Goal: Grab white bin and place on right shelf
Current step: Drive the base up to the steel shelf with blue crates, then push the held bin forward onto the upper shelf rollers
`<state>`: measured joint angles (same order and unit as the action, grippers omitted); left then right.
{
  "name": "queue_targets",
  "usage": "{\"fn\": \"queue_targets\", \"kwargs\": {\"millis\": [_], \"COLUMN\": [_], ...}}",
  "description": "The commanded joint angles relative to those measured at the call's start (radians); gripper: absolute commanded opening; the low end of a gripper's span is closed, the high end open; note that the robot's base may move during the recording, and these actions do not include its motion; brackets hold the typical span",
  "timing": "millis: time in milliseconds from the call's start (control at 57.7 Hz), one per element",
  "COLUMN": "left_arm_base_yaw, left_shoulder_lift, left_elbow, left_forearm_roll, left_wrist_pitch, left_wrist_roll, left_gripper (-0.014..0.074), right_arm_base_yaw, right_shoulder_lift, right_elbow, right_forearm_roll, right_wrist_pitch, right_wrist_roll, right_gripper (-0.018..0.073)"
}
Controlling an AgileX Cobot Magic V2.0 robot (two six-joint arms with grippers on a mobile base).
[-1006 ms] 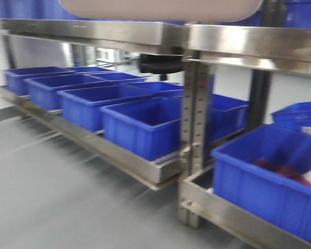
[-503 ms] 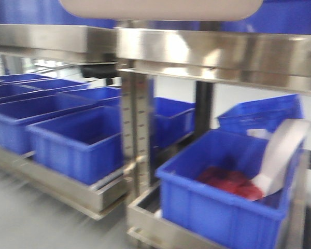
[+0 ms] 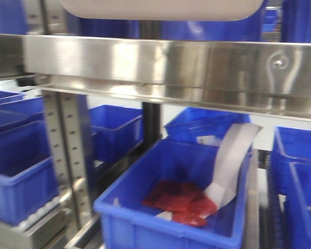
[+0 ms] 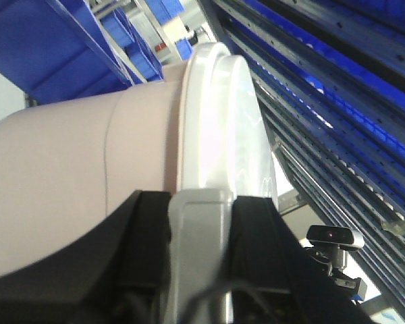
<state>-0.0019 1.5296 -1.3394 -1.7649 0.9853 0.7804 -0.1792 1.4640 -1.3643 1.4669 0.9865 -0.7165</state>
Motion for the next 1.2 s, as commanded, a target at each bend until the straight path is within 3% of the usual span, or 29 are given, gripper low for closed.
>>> {"fn": "queue_targets", "kwargs": {"millis": [0,1179], "left_arm_base_yaw": [-0.056,-0.056], "left_shoulder_lift": [-0.055,-0.055], "left_elbow": [-0.034,-0.034], "left_forearm_roll": [-0.052,-0.052], "left_wrist_pitch": [0.342,0.340], "left_wrist_roll": [0.002,0.002], "left_gripper": [-0.0126,-0.0126], "right_arm_base_yaw": [0.051,0.051], "right_shoulder_lift": [-0.051,-0.051], "right_elbow": [-0.034,-0.034], "right_forearm_roll": [0.109,0.109], "right_wrist_pitch": [0.194,0.186], "right_wrist_roll": [-0.026,-0.026], "right_gripper": [0.0069,0.0069]}}
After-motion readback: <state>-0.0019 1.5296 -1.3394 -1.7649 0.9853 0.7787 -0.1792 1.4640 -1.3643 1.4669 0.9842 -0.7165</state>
